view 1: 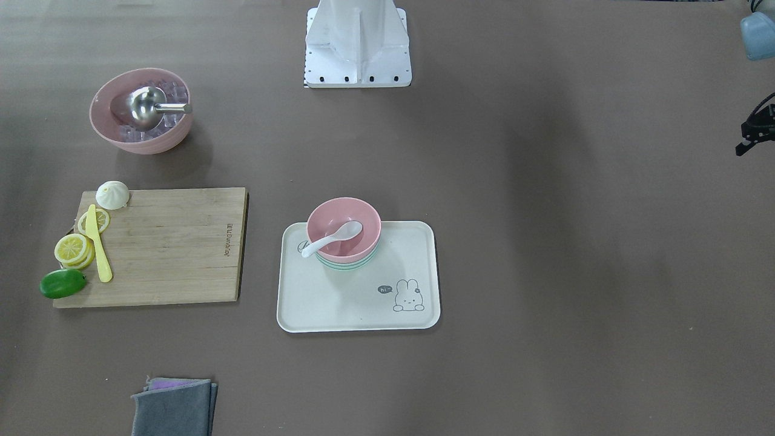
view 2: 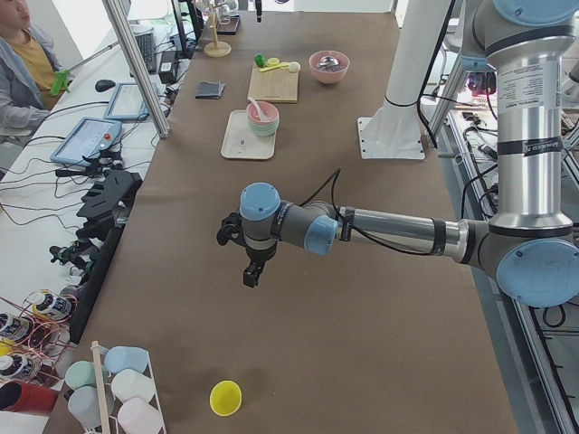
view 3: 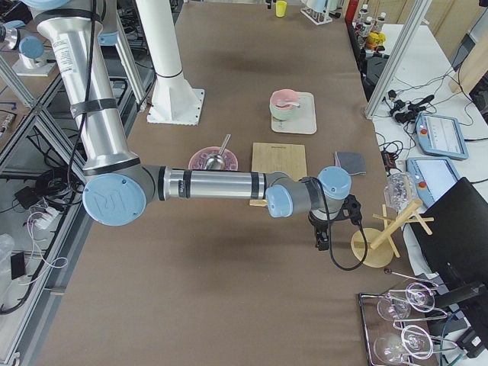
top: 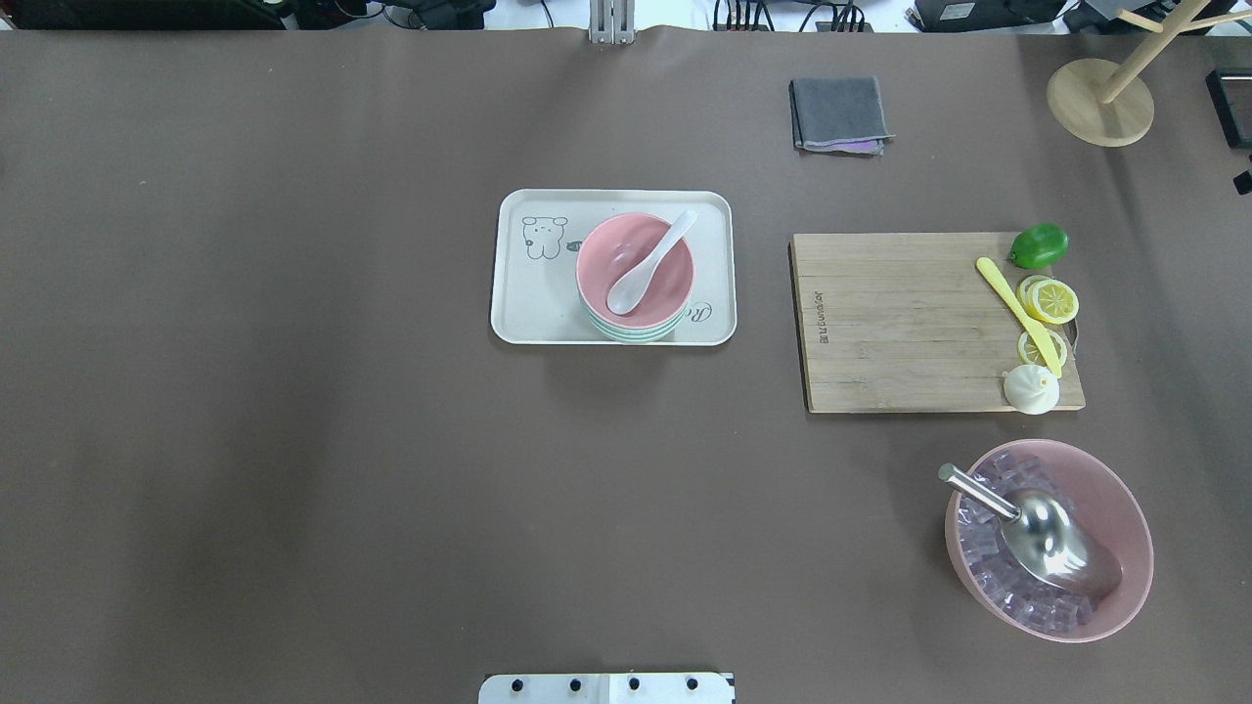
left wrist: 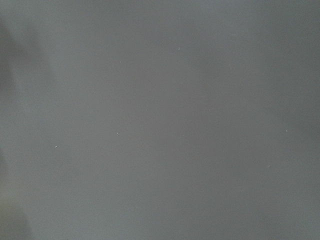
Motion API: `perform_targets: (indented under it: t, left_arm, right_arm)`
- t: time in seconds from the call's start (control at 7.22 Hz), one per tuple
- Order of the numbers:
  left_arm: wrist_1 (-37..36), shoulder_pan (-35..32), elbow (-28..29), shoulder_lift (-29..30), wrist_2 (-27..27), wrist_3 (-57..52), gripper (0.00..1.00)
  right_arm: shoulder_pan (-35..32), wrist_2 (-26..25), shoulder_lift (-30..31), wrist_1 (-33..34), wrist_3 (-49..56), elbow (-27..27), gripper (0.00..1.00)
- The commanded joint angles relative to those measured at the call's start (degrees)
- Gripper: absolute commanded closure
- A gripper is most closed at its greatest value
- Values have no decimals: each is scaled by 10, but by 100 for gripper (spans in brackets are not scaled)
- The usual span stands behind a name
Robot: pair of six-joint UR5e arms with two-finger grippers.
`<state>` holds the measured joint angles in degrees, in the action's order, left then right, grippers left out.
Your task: Stack pink bowl on green and place spoon
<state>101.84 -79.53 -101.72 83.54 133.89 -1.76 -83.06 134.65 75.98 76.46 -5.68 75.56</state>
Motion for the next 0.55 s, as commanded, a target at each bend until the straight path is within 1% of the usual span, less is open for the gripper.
perform_targets:
  t: [0.0, 0.28, 0.42]
  left_arm:
    - [-1, 1, -1, 4, 0, 5, 2]
    - [-2, 2, -10, 14, 1, 14, 2]
    - [-1, 2, -13, 14, 0, 35, 2]
  right_arm:
    - [0, 0, -2, 0, -4, 0, 0]
    - [1, 1, -2, 0, -5, 2, 0]
    - [1, 1, -2, 0, -6, 2, 0]
